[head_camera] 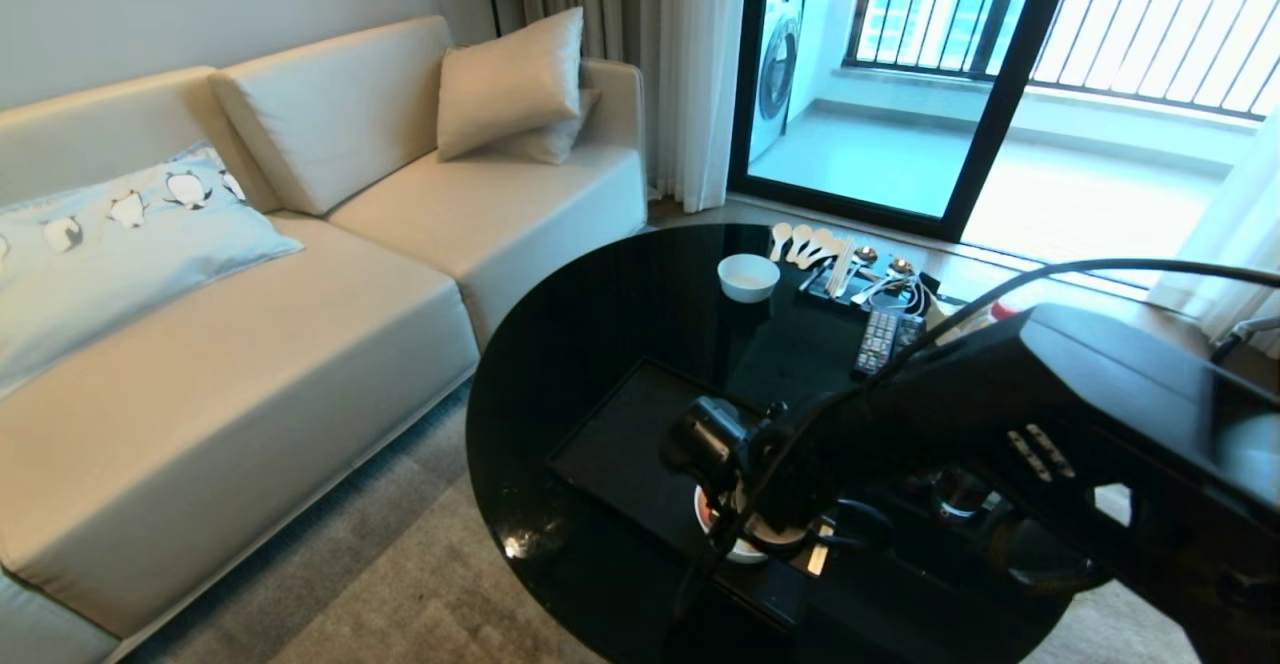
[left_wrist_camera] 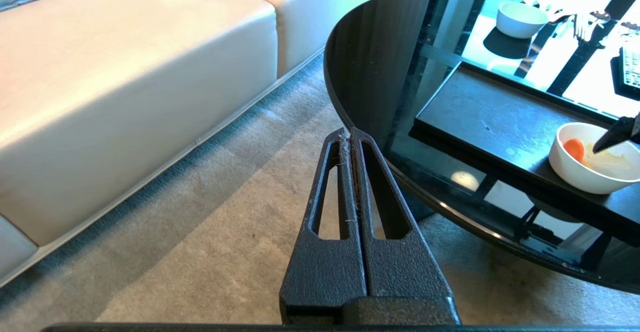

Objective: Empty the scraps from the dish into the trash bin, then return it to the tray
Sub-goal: Pick up the bowl with leftover food

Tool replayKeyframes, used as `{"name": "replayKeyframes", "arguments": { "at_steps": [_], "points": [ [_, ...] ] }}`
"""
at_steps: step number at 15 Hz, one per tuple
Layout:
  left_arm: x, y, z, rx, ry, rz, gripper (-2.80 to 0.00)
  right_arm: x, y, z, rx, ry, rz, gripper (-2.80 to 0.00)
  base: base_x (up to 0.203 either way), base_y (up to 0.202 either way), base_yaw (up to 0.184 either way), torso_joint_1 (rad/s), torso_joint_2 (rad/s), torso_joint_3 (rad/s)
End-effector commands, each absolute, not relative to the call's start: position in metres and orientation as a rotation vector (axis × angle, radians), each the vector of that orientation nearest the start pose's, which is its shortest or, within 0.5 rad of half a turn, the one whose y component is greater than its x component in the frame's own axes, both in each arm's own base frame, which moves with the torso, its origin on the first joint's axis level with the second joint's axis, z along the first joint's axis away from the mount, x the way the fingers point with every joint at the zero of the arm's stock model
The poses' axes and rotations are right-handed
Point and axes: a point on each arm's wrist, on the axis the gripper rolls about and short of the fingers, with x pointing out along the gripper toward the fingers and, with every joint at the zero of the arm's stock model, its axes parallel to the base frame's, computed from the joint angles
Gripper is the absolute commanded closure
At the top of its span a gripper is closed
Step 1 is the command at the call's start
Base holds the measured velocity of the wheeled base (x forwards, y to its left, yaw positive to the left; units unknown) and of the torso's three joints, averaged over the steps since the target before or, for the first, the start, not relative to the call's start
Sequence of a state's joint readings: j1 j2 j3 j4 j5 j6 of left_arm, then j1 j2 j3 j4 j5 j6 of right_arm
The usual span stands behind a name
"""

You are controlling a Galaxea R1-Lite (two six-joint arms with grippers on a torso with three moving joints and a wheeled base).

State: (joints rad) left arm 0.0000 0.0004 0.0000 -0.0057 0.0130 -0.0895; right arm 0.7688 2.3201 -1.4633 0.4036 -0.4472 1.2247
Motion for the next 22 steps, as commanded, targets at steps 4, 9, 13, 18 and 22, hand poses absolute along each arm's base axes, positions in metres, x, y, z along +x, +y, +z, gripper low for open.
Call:
{"name": "replayKeyframes", "arguments": {
  "at_steps": [4, 9, 13, 18, 22],
  "points": [
    [-0.023, 0.000, 0.076, -0.091, -0.007, 0.014, 0.00, 0.305, 0.266, 0.030, 0.360, 1.017, -0.419, -2.80, 0.000, 0.000, 0.000, 0.000, 0.00, 0.000],
    [-0.023, 0.000, 0.076, -0.091, -0.007, 0.014, 0.00, 0.307, 0.259, 0.022, 0.348, 1.031, -0.446, -2.80, 0.000, 0.000, 0.000, 0.000, 0.00, 0.000],
    [-0.023, 0.000, 0.076, -0.091, -0.007, 0.014, 0.00, 0.308, 0.260, 0.014, 0.339, 1.039, -0.455, -2.80, 0.000, 0.000, 0.000, 0.000, 0.00, 0.000],
    [-0.023, 0.000, 0.076, -0.091, -0.007, 0.014, 0.00, 0.309, 0.261, 0.012, 0.334, 1.041, -0.453, -2.80, 0.000, 0.000, 0.000, 0.000, 0.00, 0.000],
    [-0.023, 0.000, 0.076, -0.091, -0.007, 0.014, 0.00, 0.310, 0.262, 0.008, 0.341, 1.037, -0.452, 0.00, 0.000, 0.000, 0.000, 0.000, 0.00, 0.000]
  ]
}}
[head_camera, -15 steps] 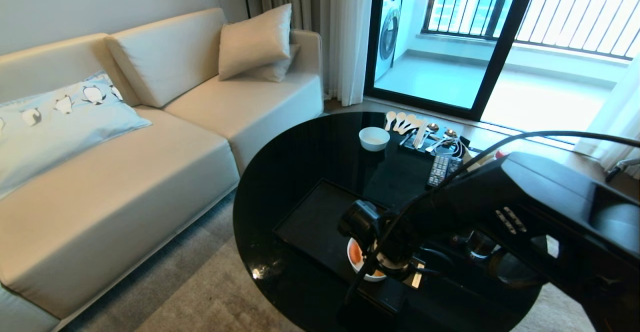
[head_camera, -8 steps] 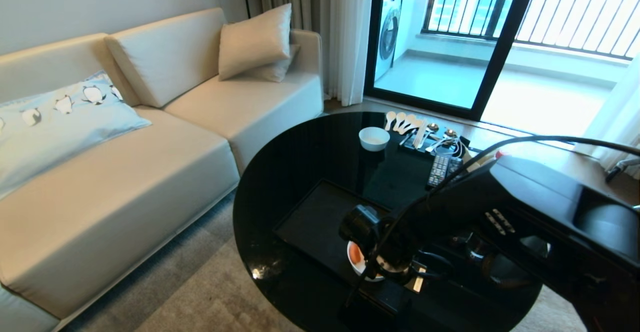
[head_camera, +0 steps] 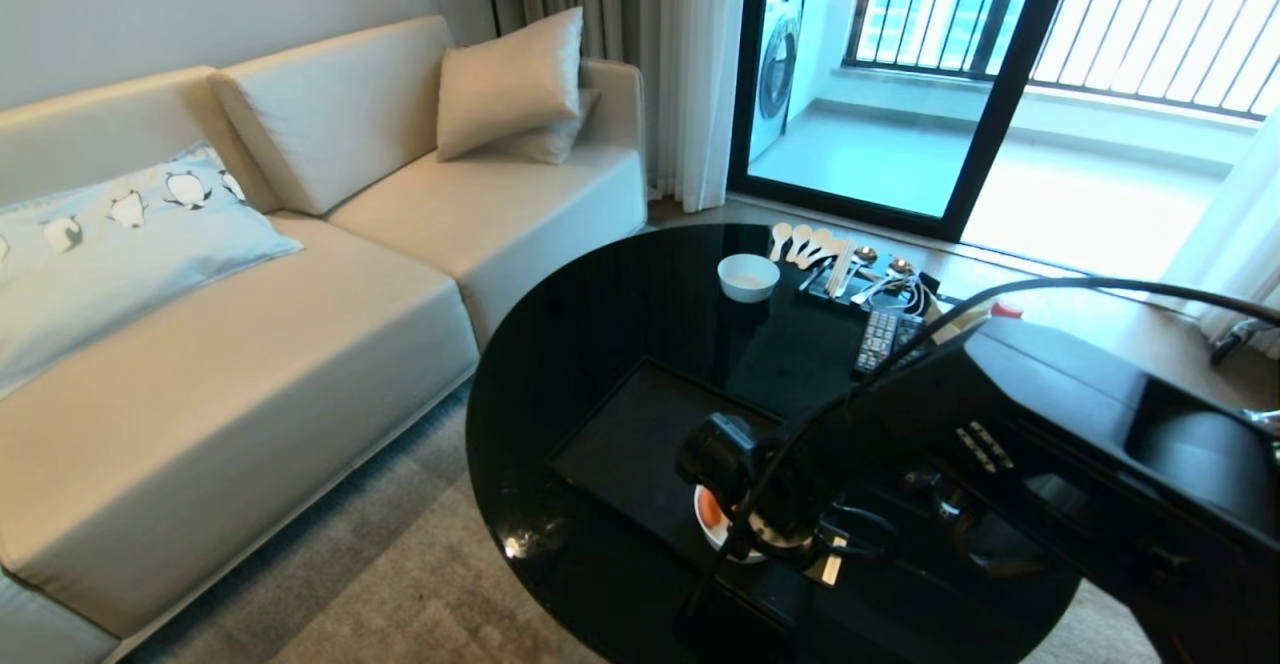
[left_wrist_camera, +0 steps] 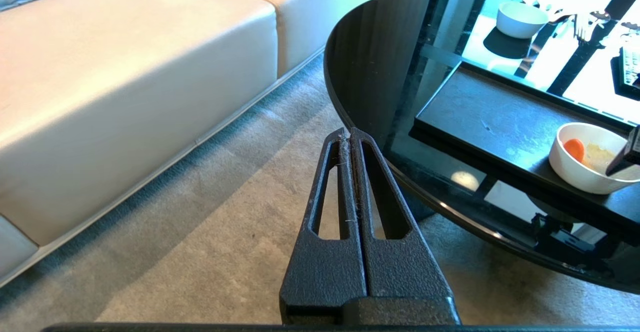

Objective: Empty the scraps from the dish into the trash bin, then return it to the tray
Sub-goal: Pick up the bowl with leftover food

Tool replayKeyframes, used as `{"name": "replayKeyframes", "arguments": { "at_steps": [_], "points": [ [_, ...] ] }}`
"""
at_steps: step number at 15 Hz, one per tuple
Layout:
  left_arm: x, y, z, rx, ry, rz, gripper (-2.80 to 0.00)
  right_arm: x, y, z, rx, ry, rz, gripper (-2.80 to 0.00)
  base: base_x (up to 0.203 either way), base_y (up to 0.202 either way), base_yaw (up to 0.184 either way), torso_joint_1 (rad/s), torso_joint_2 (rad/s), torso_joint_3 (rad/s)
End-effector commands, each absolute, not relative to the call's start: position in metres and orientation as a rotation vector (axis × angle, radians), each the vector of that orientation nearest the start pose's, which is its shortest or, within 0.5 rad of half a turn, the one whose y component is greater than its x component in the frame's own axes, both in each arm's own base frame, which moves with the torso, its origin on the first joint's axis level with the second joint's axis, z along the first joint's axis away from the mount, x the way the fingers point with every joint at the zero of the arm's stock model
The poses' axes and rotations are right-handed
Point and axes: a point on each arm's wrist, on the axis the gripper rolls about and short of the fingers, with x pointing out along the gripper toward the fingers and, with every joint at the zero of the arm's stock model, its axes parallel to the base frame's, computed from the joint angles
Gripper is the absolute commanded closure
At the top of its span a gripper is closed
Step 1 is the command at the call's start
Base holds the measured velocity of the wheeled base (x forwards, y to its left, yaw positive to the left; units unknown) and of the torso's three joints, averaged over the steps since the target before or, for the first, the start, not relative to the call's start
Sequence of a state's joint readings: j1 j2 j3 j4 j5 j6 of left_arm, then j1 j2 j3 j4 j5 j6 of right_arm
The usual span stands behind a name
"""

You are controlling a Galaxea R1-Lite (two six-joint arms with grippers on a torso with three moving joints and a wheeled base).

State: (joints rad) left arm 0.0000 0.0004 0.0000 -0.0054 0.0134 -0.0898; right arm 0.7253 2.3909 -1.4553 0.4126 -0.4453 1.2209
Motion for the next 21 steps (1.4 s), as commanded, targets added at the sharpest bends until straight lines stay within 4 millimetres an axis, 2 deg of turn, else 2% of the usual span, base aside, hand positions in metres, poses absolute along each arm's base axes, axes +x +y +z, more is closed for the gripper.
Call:
{"name": "replayKeyframes", "arguments": {
  "at_steps": [1, 14, 21],
  "points": [
    [-0.023, 0.000, 0.076, -0.091, -0.007, 0.014, 0.00, 0.311, 0.263, 0.009, 0.344, 1.036, -0.452, 0.00, 0.000, 0.000, 0.000, 0.000, 0.00, 0.000],
    [-0.023, 0.000, 0.076, -0.091, -0.007, 0.014, 0.00, 0.309, 0.261, 0.012, 0.331, 1.041, -0.453, 0.00, 0.000, 0.000, 0.000, 0.000, 0.00, 0.000],
    [-0.023, 0.000, 0.076, -0.089, -0.007, 0.014, 0.00, 0.301, 0.254, 0.056, 0.373, 1.010, -0.426, 0.00, 0.000, 0.000, 0.000, 0.000, 0.00, 0.000]
  ]
}}
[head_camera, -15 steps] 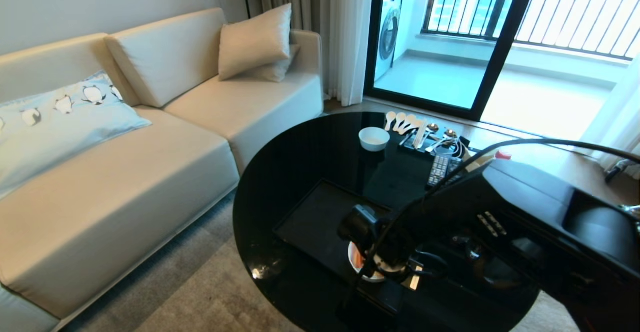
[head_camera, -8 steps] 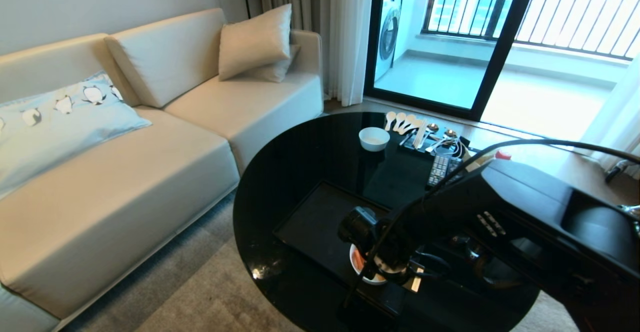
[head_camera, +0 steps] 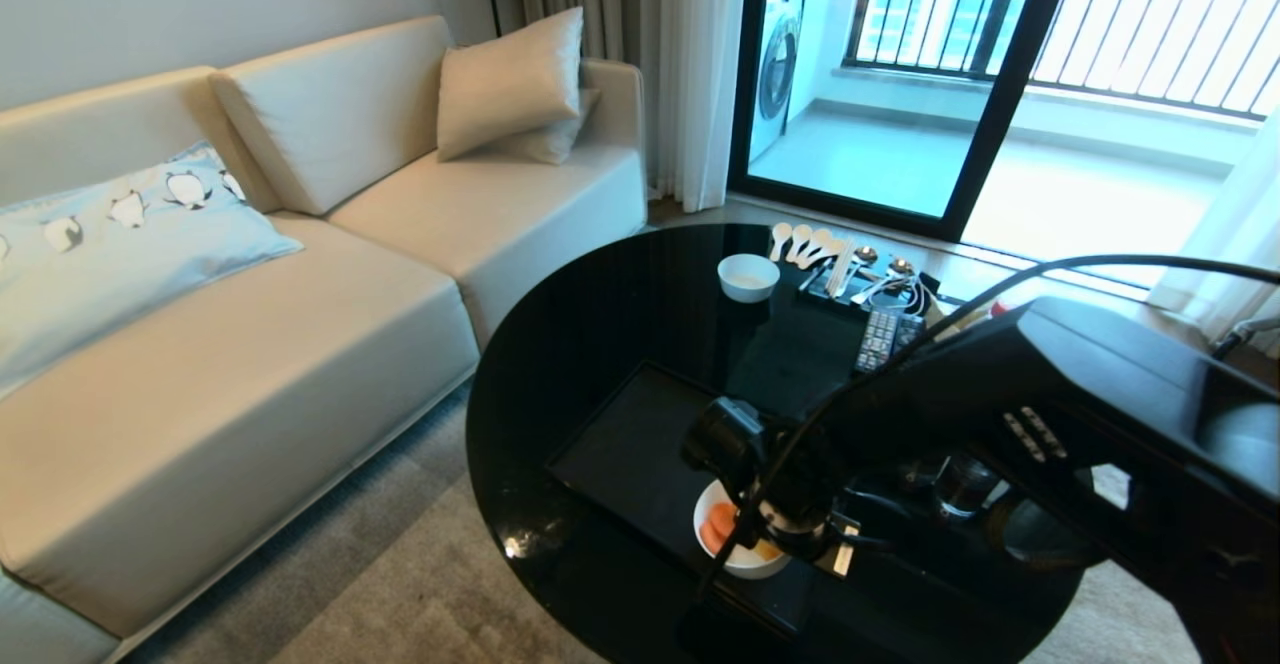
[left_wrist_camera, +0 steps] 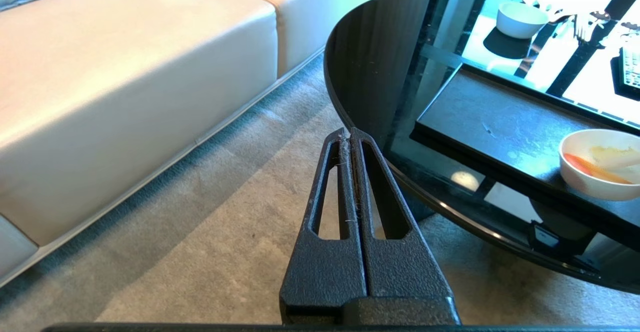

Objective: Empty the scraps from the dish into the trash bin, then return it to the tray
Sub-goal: Pick up the bowl with leftover food

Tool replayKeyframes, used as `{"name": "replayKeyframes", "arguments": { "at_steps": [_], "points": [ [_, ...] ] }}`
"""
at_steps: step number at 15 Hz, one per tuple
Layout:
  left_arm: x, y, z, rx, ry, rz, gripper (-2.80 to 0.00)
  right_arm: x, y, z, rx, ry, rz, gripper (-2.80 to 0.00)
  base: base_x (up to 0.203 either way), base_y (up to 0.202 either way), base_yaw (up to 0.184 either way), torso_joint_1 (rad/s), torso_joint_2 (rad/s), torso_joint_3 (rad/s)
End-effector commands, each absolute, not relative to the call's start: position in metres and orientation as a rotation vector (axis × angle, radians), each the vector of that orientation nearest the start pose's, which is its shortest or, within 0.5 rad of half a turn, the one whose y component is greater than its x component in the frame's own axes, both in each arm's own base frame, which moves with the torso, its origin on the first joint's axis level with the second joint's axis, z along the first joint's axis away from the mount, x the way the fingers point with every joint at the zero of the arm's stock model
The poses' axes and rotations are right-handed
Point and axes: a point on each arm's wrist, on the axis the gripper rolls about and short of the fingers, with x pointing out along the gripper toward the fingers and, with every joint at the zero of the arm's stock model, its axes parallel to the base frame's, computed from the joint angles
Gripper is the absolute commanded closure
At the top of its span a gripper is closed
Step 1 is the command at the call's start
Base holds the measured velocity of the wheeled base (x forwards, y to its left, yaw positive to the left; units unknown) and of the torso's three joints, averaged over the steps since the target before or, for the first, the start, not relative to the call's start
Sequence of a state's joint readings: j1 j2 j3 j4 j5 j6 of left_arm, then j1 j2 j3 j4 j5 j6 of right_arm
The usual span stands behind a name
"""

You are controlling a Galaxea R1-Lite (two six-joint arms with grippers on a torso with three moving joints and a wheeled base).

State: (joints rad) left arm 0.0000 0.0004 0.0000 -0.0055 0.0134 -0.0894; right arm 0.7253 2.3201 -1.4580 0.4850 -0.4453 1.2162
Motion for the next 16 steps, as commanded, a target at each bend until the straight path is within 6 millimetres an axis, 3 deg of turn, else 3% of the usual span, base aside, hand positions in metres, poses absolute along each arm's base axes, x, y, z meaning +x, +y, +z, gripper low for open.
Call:
{"name": "replayKeyframes", "arguments": {
  "at_steps": [1, 9, 16],
  "points": [
    [-0.023, 0.000, 0.076, -0.091, -0.007, 0.014, 0.00, 0.299, 0.252, 0.063, 0.381, 1.004, -0.421, 0.00, 0.000, 0.000, 0.000, 0.000, 0.00, 0.000],
    [-0.023, 0.000, 0.076, -0.091, -0.007, 0.014, 0.00, 0.278, 0.232, 0.107, 0.449, 0.969, -0.408, 0.00, 0.000, 0.000, 0.000, 0.000, 0.00, 0.000],
    [-0.023, 0.000, 0.076, -0.091, -0.007, 0.014, 0.00, 0.238, 0.187, 0.143, 0.526, 0.936, -0.430, 0.00, 0.000, 0.000, 0.000, 0.000, 0.00, 0.000]
  ]
}}
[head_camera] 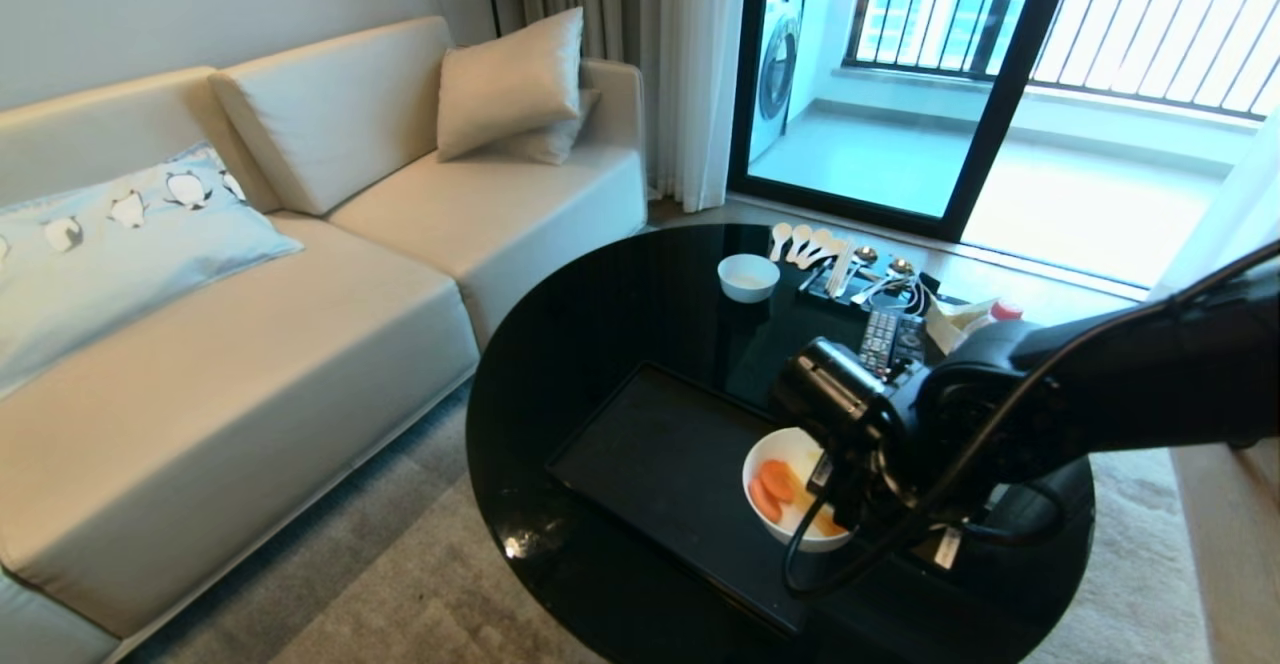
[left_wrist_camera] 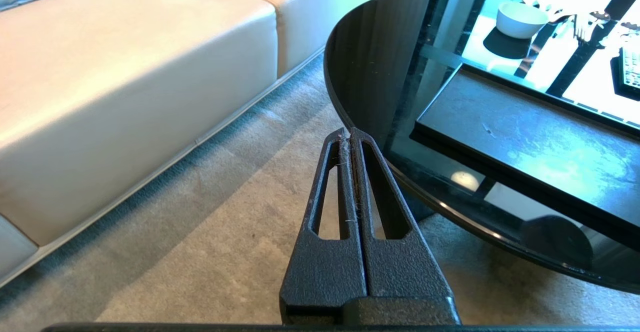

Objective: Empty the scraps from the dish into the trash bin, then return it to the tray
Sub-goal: Pick up the bowl with leftover food, then move the bowl over the trash can

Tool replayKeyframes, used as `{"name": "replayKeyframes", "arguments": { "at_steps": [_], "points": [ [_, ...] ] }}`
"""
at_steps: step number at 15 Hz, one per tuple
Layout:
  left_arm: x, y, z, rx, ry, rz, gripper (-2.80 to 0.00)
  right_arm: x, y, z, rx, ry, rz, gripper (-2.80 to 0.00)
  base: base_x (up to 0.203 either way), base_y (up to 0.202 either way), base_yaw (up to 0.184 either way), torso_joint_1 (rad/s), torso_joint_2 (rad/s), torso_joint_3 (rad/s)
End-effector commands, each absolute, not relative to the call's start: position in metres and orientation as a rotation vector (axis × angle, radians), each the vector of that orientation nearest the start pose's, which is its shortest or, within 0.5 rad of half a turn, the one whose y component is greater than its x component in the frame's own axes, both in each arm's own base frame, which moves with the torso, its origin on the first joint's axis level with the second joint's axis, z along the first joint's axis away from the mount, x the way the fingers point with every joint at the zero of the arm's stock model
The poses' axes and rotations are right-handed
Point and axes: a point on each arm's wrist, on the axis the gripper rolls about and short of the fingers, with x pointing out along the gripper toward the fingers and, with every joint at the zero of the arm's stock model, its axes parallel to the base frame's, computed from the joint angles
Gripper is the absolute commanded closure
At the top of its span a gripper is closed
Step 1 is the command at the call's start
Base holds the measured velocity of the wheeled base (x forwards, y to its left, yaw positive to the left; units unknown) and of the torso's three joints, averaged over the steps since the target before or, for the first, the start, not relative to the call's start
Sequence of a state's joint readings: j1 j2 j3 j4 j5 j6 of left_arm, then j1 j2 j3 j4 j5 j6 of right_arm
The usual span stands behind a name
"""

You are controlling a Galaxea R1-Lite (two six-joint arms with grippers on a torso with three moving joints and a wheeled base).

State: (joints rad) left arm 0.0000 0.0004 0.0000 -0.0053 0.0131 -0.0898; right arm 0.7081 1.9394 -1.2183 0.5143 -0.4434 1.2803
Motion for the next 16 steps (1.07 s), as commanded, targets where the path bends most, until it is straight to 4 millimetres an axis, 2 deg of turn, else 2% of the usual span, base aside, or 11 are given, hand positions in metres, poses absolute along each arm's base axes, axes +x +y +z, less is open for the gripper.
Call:
{"name": "replayKeyframes", "arguments": {
  "at_steps": [1, 6, 10, 13, 16],
  "points": [
    [-0.023, 0.000, 0.076, -0.091, -0.007, 0.014, 0.00, 0.232, 0.178, 0.145, 0.537, 0.934, -0.446, 0.00, 0.000, 0.000, 0.000, 0.000, 0.00, 0.000],
    [-0.023, 0.000, 0.076, -0.091, -0.007, 0.014, 0.00, 0.212, 0.123, 0.147, 0.581, 0.920, -0.572, 0.00, 0.000, 0.000, 0.000, 0.000, 0.00, 0.000],
    [-0.023, 0.000, 0.076, -0.091, -0.007, 0.014, 0.00, 0.204, 0.090, 0.157, 0.659, 0.880, -0.650, 0.00, 0.000, 0.000, 0.000, 0.000, 0.00, 0.000],
    [-0.023, 0.000, 0.076, -0.091, -0.007, 0.014, 0.00, 0.188, 0.064, 0.161, 0.694, 0.870, -0.726, 0.00, 0.000, 0.000, 0.000, 0.000, 0.00, 0.000],
    [-0.023, 0.000, 0.076, -0.091, -0.007, 0.014, 0.00, 0.159, 0.048, 0.160, 0.695, 0.876, -0.754, 0.00, 0.000, 0.000, 0.000, 0.000, 0.00, 0.000]
  ]
}}
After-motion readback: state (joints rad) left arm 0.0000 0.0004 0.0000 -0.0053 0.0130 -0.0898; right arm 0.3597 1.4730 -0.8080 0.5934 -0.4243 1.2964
